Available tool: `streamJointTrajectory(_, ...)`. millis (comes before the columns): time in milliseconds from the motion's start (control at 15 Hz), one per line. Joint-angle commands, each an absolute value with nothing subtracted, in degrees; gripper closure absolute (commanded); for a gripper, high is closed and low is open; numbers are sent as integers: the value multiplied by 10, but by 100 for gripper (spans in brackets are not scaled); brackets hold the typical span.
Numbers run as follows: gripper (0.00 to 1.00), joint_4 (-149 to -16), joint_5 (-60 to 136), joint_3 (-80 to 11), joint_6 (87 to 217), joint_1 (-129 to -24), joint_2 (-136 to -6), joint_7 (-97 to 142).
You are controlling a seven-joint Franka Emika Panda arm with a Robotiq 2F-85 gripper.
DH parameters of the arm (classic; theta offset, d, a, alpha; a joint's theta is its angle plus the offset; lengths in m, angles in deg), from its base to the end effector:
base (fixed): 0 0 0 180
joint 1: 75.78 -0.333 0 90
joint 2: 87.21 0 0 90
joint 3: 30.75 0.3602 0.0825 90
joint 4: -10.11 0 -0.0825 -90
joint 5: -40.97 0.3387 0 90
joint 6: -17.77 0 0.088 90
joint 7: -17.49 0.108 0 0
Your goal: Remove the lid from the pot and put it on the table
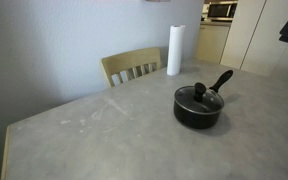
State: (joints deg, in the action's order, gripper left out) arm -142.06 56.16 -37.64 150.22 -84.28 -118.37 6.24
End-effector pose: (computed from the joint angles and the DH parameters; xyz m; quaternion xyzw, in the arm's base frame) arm 0.3254 0.0102 0.4913 -0.9854 -0.0369 -0.1047 0.1288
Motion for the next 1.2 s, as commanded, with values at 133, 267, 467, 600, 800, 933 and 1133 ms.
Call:
streamJointTrajectory(133,0,-1420,567,-369,1500,-834,-1183,58)
streamJointTrajectory(267,0,-1420,567,-369,1500,-834,-1183,58)
streamJointTrajectory(467,0,-1413,567,-370,1493,-835,-1173,56)
streamJointTrajectory(600,0,-1400,572,-374,1496,-835,-1150,59)
streamJointTrajectory(800,0,-1366,583,-387,1505,-834,-1090,52)
streamJointTrajectory(933,0,-1337,589,-394,1506,-831,-1043,45)
streamJointTrajectory(1133,0,-1280,626,-404,1497,-830,-963,23)
